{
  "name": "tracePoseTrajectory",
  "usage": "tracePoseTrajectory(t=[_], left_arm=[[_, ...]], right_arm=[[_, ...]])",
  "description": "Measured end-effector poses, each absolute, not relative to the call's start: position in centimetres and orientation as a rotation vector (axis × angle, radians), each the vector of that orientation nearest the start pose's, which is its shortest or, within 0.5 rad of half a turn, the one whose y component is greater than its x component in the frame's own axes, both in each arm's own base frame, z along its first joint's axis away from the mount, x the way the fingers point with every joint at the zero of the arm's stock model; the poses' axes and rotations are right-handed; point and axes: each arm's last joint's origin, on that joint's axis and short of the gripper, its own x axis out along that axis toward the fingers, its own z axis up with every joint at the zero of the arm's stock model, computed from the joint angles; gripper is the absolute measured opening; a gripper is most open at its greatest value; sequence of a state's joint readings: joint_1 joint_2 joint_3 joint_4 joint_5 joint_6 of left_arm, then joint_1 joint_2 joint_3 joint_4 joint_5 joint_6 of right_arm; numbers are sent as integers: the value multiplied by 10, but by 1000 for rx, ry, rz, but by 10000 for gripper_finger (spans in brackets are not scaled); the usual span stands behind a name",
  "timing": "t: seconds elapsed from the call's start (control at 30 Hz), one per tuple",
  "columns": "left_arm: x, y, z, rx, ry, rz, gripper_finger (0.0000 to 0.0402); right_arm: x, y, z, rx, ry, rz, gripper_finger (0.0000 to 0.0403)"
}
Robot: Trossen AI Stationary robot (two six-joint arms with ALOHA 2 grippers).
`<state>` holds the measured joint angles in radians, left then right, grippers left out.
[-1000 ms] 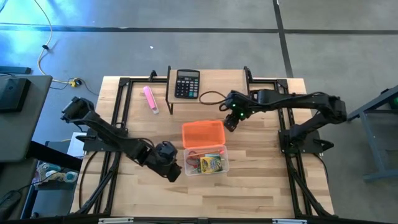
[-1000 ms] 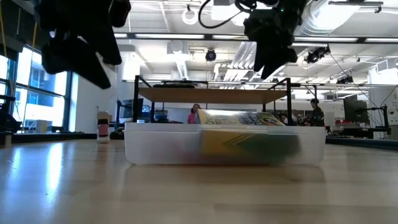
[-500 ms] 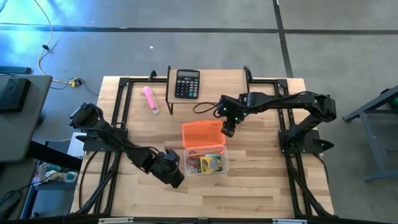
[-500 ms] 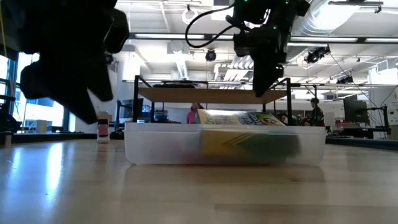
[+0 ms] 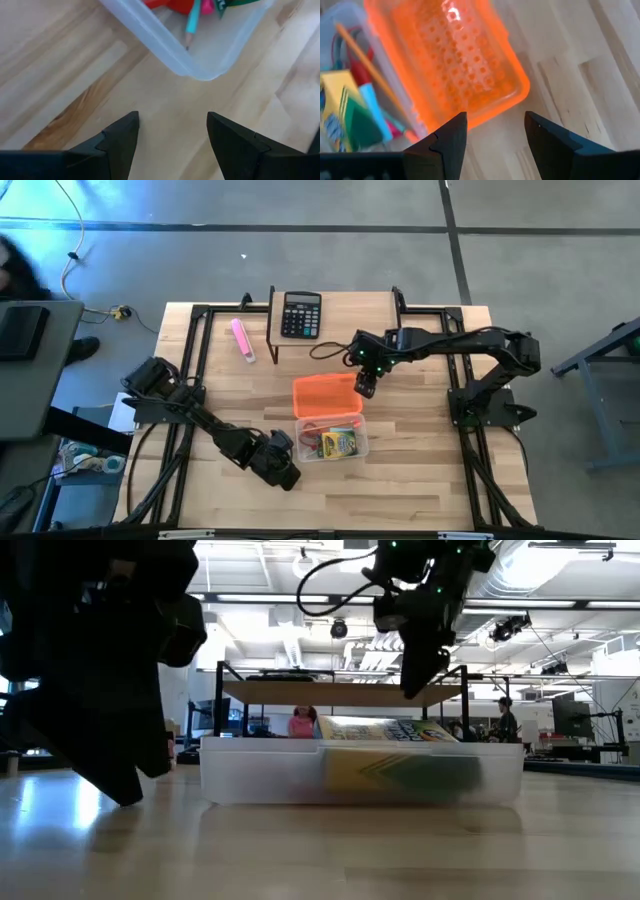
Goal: Pack school essentials
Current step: Close the orange supply box
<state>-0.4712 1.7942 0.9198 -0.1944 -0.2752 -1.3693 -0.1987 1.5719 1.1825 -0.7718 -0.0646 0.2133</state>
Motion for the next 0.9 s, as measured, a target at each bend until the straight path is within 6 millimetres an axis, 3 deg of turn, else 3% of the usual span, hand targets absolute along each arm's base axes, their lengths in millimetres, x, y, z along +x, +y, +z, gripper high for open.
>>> tracePoseTrajectory(t=[0.23,0.43,0.9], left_arm=[[301,-140,126,-861,882,524,225],[303,-133,126,-865,878,546,225],[304,-126,125,-856,890,580,225]], right_arm=[[300,-74,216,425,1047,-322,187],[298,-77,207,447,994,-337,187],[301,-49,207,551,1056,-354,187]])
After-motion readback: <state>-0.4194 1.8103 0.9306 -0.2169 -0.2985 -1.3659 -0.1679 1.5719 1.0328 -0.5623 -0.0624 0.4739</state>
